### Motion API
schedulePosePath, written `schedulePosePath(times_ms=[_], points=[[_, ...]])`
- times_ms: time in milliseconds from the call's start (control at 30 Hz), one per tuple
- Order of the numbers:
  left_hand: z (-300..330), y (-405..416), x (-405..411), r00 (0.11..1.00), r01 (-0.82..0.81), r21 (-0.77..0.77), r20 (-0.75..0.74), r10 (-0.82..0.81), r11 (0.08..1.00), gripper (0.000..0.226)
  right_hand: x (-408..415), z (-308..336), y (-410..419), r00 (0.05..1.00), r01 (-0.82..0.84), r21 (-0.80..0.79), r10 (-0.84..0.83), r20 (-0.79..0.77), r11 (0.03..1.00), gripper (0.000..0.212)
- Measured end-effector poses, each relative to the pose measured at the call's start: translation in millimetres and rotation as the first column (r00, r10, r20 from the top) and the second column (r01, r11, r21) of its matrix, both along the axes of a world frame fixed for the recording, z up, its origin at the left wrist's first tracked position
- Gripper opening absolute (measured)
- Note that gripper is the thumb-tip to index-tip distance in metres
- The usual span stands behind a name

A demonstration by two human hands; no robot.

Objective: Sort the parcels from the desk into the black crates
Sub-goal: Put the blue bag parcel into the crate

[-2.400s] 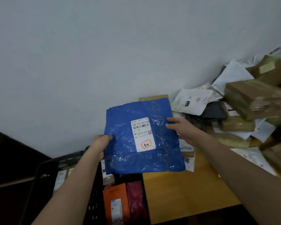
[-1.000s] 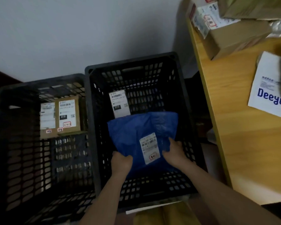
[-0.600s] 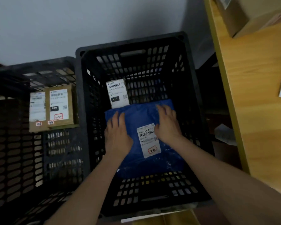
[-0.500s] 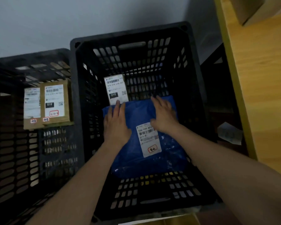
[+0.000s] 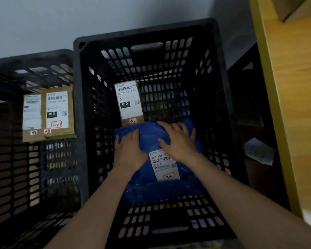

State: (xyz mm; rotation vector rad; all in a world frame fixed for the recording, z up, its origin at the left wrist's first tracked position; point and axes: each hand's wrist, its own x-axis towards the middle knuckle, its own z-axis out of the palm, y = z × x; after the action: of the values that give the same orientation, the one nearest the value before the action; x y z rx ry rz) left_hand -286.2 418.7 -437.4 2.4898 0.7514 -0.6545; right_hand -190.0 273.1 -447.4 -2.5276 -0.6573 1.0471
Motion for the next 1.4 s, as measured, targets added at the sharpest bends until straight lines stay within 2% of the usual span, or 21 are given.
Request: schedulePosePath(times_ms=[133,233,400,467,533,700,833,967,1100,1267,1400], points=[[1,2,-5,0.993,0.075,0.034,-0.090,-0.072,0.997,0.070,-10,1,-4,0.998,-0.054,0.008,0.054,-0.012,0.999,0.052],[-3,5,-6,0.979,0.109,0.023,-0.174,-0.104,0.994,0.060,-9,-4,-1,0.993,-0.105,-0.032,0.104,-0.055,0.994,0.050],[-17,4,6,0.942,0.053,-0.068,-0.327,-0.073,0.996,0.046,3,-19,12,0.972,-0.188,-0.129,0.166,-0.165,0.974,0.052],[-24,5,9,0.923,0.034,-0.104,-0.379,-0.071,0.994,0.049,3,-27,14,0.968,-0.214,-0.152,0.188,-0.165,0.965,0.053],[-27,3,8,0.911,0.005,-0.121,-0.408,-0.055,0.993,0.062,-1,-33,10,0.976,-0.194,-0.161,0.174,-0.132,0.968,0.057],[-7,-18,-12,0.961,-0.120,-0.040,-0.255,0.106,0.992,0.082,-35,-23,-18,0.998,-0.049,-0.152,0.044,-0.037,0.987,0.070],[-1,-45,-38,0.964,-0.071,-0.093,-0.262,0.044,0.993,0.089,-68,-16,-49,0.997,-0.022,-0.206,0.007,-0.075,0.978,0.081],[-30,-45,-49,0.953,-0.067,-0.156,-0.303,0.016,0.985,0.101,-75,-27,-59,0.989,-0.003,-0.171,-0.022,-0.148,0.985,0.093],[-47,-38,-43,0.949,-0.063,-0.182,-0.316,0.002,0.981,0.099,-66,-41,-53,0.977,-0.005,-0.176,-0.032,-0.210,0.984,0.090],[-44,-26,-40,0.934,-0.049,-0.241,-0.355,-0.041,0.969,0.099,-57,-24,-49,0.961,-0.029,-0.230,-0.036,-0.273,0.973,0.089],[-6,-21,-34,0.963,-0.094,-0.264,-0.268,0.021,0.960,0.090,-61,14,-43,0.976,0.032,-0.236,-0.082,-0.203,0.971,0.088]])
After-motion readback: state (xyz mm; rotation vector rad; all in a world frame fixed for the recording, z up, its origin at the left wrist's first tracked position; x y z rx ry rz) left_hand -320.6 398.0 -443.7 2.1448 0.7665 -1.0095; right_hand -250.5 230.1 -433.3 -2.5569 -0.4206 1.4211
